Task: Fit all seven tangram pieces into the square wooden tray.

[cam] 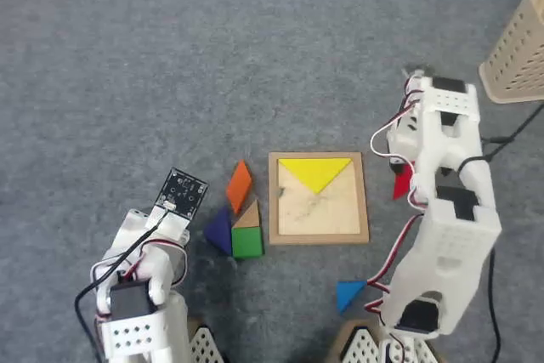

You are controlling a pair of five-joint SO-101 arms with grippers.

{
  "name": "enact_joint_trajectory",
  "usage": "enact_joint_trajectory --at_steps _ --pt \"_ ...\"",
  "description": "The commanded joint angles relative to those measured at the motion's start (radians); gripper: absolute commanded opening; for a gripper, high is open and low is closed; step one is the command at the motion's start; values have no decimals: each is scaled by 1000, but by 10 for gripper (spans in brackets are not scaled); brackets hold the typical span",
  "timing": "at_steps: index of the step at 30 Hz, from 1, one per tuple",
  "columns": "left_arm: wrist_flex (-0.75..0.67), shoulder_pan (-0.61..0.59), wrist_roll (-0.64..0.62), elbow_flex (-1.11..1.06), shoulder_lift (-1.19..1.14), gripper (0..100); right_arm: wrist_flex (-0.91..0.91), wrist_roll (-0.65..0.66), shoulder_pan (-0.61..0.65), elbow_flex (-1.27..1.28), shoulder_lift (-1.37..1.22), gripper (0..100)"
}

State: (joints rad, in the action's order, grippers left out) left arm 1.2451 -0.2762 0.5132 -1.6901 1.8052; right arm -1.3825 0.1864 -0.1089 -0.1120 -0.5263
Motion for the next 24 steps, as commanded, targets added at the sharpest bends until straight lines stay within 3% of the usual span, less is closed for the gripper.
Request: enact_joint_trajectory --at_steps 1,8,21,24 --pt "-3 -2 9 5 23 122 16 14 -12 -55 -24 323" --pt "-3 -2 9 5 23 122 8 12 50 -55 -81 309" --pt "-3 -2 9 5 23 122 -62 -32 41 -110 5 14" --pt "-3 -2 9 5 23 122 -102 -35 54 -107 87 6"
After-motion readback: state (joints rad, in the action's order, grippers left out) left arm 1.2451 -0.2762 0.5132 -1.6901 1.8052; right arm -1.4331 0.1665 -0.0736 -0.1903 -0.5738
